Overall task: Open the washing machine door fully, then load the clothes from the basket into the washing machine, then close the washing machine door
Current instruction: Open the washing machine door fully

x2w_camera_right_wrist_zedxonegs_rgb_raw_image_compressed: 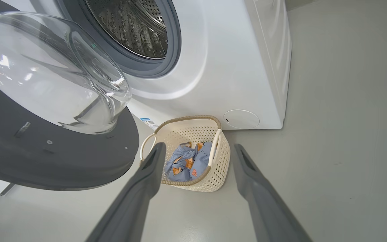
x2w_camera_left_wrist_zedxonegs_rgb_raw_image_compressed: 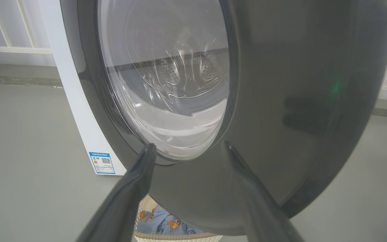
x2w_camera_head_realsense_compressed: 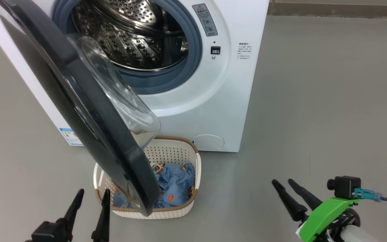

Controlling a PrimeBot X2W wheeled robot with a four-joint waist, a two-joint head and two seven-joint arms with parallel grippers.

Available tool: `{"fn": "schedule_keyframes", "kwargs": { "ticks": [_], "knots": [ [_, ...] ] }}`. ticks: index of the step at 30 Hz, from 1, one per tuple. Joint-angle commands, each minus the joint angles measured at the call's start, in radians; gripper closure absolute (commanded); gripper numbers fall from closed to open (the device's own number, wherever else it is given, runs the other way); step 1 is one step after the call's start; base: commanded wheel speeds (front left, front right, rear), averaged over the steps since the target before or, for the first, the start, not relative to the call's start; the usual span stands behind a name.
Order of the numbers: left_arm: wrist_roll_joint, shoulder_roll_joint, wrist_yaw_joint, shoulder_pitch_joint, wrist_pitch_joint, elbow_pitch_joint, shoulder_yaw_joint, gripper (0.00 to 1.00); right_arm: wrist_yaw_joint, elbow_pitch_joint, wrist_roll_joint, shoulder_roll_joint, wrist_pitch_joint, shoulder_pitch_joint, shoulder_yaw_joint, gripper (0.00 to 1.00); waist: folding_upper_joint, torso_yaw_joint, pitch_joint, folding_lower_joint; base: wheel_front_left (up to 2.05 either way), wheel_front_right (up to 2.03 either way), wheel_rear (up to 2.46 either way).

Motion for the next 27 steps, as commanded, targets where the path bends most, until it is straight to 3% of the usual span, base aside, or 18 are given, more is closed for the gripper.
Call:
{"fn": "schedule_keyframes", "kwargs": {
  "ticks": [1, 4, 18, 27],
  "knots": [
    [0.009, 0.012, -0.003, -0.017, -0.006, -0.02, 0.036, 0.0, 0.002, -0.001, -0.025, -0.017, -0.026, 0.0, 0.005, 0.0, 0.0, 0.001, -0.002, 0.0, 0.0, 0.0, 0.0],
    [0.008, 0.013, -0.003, -0.014, -0.006, -0.019, 0.038, 0.0, 0.002, 0.031, -0.066, -0.008, -0.04, 0.002, -0.034, 0.0, 0.0, 0.001, -0.005, 0.0, 0.0, 0.0, 0.0],
    [0.009, 0.017, -0.003, -0.01, -0.006, -0.021, 0.04, 0.0, 0.002, -0.079, -0.548, 0.145, -0.042, 0.145, -0.492, 0.0, 0.0, 0.006, -0.01, 0.0, 0.0, 0.0, 0.0],
    [0.008, 0.019, -0.003, -0.018, -0.006, -0.021, 0.04, 0.0, 0.002, -0.144, -0.721, 0.23, -0.042, 0.216, -0.623, 0.0, 0.0, 0.01, -0.001, 0.0, 0.0, 0.0, 0.0]
  ]
}}
